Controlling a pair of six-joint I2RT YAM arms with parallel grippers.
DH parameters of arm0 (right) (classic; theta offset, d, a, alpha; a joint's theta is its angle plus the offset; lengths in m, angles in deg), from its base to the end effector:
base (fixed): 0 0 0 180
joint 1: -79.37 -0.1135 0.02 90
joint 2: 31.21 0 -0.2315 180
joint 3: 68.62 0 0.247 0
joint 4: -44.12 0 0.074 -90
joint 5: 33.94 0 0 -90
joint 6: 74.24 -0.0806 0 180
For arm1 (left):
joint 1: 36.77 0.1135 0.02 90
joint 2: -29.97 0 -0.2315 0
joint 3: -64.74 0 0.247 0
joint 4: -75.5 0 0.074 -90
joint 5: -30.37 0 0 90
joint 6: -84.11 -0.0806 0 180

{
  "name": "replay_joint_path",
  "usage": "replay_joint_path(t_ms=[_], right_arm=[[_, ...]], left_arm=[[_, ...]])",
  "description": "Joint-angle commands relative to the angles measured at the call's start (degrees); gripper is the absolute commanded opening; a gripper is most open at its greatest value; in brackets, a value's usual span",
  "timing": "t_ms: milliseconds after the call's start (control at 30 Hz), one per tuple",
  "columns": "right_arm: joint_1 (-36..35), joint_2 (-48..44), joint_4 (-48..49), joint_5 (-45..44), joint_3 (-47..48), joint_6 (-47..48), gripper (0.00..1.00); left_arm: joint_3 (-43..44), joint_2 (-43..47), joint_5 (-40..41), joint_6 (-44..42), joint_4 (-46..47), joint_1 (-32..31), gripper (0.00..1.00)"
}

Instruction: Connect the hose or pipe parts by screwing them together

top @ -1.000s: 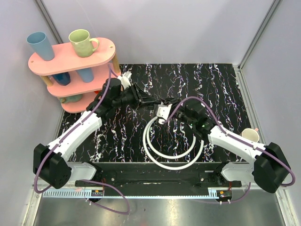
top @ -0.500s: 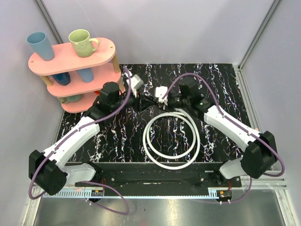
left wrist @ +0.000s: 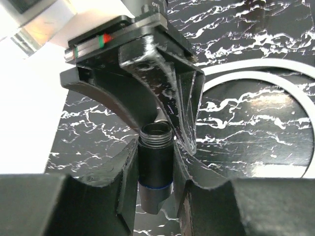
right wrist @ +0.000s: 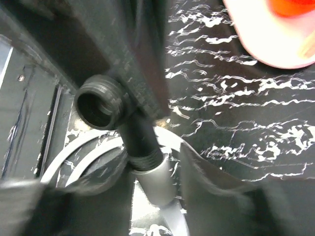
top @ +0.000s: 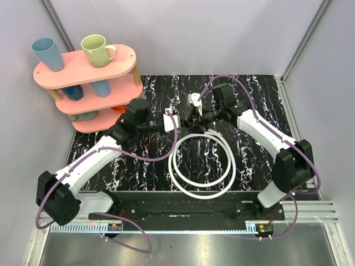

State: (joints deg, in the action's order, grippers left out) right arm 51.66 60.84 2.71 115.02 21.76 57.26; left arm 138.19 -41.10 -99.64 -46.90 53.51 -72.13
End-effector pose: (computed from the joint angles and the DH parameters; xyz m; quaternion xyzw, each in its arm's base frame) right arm 0.2862 0.2283 0.2587 -0.6148 0.5460 0.4066 0.3983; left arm 0.2306 -0.2272 0.2972 0.6297 0.4817 -0.2525 0.5547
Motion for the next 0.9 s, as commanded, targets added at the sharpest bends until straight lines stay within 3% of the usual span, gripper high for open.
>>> replay_joint_path(t_ms=[0, 67, 100, 133, 167, 233, 267, 333, 433, 533, 700, 867], right_arm=[[1.42, -6.25, 15.61, -8.23, 0.09, -8.01, 0.61], [1.43, -11.61, 24.05, -14.71, -9.57, -7.92, 0.79], [1.42, -13.46, 35.06, -16.49, -13.43, -8.27, 0.83], [1.42, -16.09, 38.83, -19.12, -19.21, -7.92, 0.86], [1.42, -16.98, 41.39, -20.19, -20.84, -7.75, 0.89], [1.25, -18.57, 41.6, -20.72, -22.08, -5.65, 1.0], [1.34, -19.27, 41.51, -20.9, -22.52, -5.29, 1.0], [0.38, -21.9, 46.57, -24.13, -26.01, -5.2, 1.0], [-1.82, -23.94, 59.93, -33.07, -33.15, -0.29, 1.0], [-4.63, -23.32, 61.37, -38.2, -33.78, 5.86, 0.99], [-8.59, -20.43, 63.21, -42.51, -32.9, 11.84, 0.97], [-10.61, -18.49, 63.83, -45.42, -31.23, 14.31, 0.81]], left_arm=[[-6.03, 0.58, -6.3, 19.33, 10.61, 2.72, 0.0], [-5.87, -0.81, -5.61, 37.47, 17.91, 5.28, 0.0], [-3.7, -1.7, -4.39, 42.89, 18.12, 7.38, 0.0], [-1.85, -2.84, -1.33, 47.56, 16.9, 8.19, 0.0], [0.61, -5.72, -0.86, 55.35, 11.49, 9.07, 0.0], [9.22, -10.64, -1.03, 61.99, 4.1, 10.91, 0.0], [12.03, -12.06, -1.12, 68.2, -2.82, 11.44, 0.0], [16.36, -13.57, -2.87, 74.29, -5.34, 11.8, 0.0], [13.39, -9.38, -0.44, 87.63, 2.26, 11.54, 0.0], [11.71, -6.63, 3.26, 94.43, 2.66, 11.54, 0.0], [12.94, -8.12, 0.03, 102.61, 3.69, 11.62, 0.0], [12.68, -8.47, 0.19, 105.08, 2.04, 11.54, 0.0]])
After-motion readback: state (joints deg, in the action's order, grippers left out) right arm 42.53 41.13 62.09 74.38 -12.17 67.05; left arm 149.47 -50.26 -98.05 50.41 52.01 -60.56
